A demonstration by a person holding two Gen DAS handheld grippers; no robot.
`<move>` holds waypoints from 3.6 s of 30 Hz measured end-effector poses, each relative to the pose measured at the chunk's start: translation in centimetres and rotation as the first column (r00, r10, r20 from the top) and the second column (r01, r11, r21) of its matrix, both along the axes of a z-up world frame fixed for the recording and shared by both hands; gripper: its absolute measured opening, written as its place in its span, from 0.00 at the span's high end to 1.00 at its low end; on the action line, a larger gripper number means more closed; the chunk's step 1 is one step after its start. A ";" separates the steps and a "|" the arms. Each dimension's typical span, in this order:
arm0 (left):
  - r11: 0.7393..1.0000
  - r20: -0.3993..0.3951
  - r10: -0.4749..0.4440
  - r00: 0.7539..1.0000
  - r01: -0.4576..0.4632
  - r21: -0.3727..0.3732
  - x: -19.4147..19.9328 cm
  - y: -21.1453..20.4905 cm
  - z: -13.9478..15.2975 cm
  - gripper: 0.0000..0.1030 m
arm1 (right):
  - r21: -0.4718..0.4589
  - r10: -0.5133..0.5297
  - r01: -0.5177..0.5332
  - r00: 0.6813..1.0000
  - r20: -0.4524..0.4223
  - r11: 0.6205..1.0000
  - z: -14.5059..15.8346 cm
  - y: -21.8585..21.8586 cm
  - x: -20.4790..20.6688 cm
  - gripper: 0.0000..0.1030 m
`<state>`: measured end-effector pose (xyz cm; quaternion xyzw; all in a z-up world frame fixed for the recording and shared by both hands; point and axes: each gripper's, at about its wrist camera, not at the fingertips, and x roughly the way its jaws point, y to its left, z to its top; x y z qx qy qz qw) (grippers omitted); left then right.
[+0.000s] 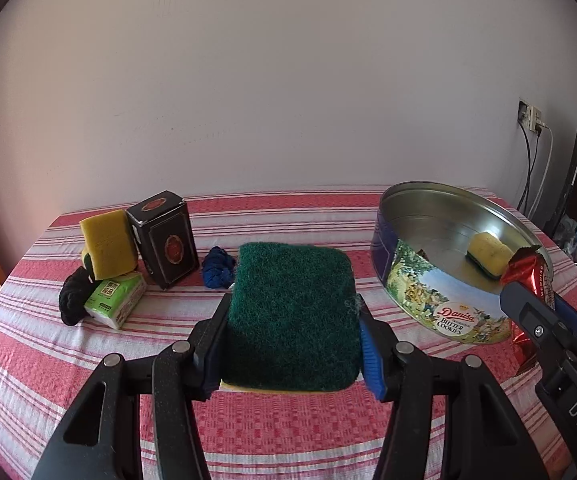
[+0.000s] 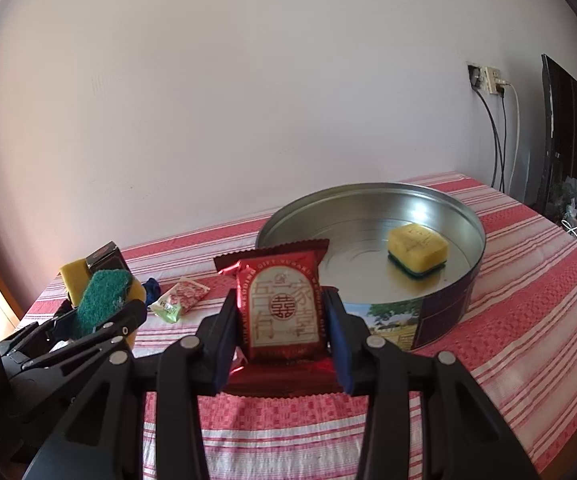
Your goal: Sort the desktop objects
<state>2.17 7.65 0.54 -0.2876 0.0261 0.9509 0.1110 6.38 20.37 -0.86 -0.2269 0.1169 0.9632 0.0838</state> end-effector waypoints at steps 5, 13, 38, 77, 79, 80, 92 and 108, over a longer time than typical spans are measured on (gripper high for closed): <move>0.999 -0.016 -0.048 0.999 0.048 -0.013 -0.1 2.6 0.3 0.44 | -0.007 -0.059 0.059 0.998 -0.007 0.998 0.3 2.6 0.4 0.60; 0.993 -0.022 -0.117 0.993 0.117 -0.010 -1.0 6.9 0.7 0.44 | 0.014 -0.162 0.163 0.987 -0.020 0.987 1.0 6.5 0.4 0.60; 0.981 -0.023 -0.188 0.982 0.187 -0.043 -5.1 16.1 0.6 0.44 | 0.096 -0.330 0.337 0.941 -0.078 0.937 1.7 14.4 -4.8 0.60; 0.996 -0.164 -0.069 0.984 0.058 -0.072 -6.9 15.7 -1.5 0.14 | 0.209 -0.307 0.321 0.947 -0.097 0.924 -0.3 14.2 -7.0 0.44; 0.996 -0.162 -0.060 0.985 0.050 -0.070 -7.0 15.6 -1.6 0.14 | 0.209 -0.297 0.311 0.950 -0.094 0.927 -0.3 14.2 -7.0 0.44; 0.996 -0.158 -0.059 0.986 0.048 -0.069 -6.9 15.3 -1.6 0.14 | 0.214 -0.295 0.309 0.951 -0.094 0.927 -0.3 14.1 -7.0 0.44; 0.999 -0.152 -0.035 0.988 0.030 -0.038 -7.1 15.1 -1.5 0.14 | 0.197 -0.278 0.291 0.956 -0.092 0.936 -0.4 14.0 -7.0 0.43; 0.998 -0.193 -0.032 0.981 0.022 -0.055 -6.7 15.4 -1.7 0.14 | 0.202 -0.287 0.301 0.953 -0.096 0.932 -0.4 14.1 -6.8 0.42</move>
